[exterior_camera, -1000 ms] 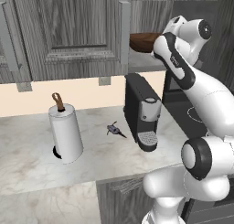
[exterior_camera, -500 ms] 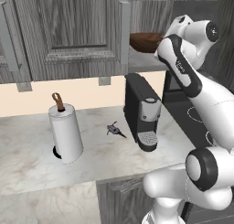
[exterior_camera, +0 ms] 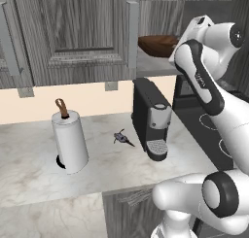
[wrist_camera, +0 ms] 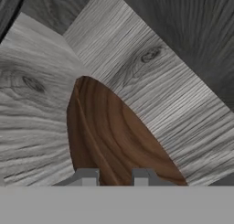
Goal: Retrieve the bowl from the cabinet, then place the raw meat into the bowl to avoid contamination.
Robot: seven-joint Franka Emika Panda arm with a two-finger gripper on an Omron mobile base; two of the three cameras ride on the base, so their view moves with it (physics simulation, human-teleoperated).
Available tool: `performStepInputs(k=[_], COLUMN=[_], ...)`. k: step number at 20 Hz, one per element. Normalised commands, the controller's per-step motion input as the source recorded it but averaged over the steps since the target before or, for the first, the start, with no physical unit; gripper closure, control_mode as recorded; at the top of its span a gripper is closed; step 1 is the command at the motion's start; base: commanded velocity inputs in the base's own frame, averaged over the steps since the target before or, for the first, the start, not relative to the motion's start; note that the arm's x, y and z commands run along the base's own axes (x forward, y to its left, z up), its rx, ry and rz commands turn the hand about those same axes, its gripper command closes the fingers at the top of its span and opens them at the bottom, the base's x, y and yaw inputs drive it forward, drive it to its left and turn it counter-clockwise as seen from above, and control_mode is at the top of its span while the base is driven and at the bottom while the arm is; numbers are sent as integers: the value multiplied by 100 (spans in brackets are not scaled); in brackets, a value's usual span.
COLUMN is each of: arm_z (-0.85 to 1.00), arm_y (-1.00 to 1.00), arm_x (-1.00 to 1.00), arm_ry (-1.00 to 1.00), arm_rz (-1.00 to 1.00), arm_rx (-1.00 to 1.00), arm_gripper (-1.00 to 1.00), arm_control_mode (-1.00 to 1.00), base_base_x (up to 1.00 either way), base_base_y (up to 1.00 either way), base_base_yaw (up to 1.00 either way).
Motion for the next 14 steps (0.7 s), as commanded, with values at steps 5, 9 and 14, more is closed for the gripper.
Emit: performStepInputs(k=[5,9,14], arm_z=[5,11,12], arm_y=[0,1,1], arm_x=[-44,-46,-50], arm_ry=[0,0,0], arm_rz=[0,0,0], arm_rx=[-2,-1,-1], arm_gripper=[100,100,100], arm_control_mode=[-100,-100,-100], base_base_x=[0,0,0], base_base_y=[0,0,0], base_base_yaw=[0,0,0])
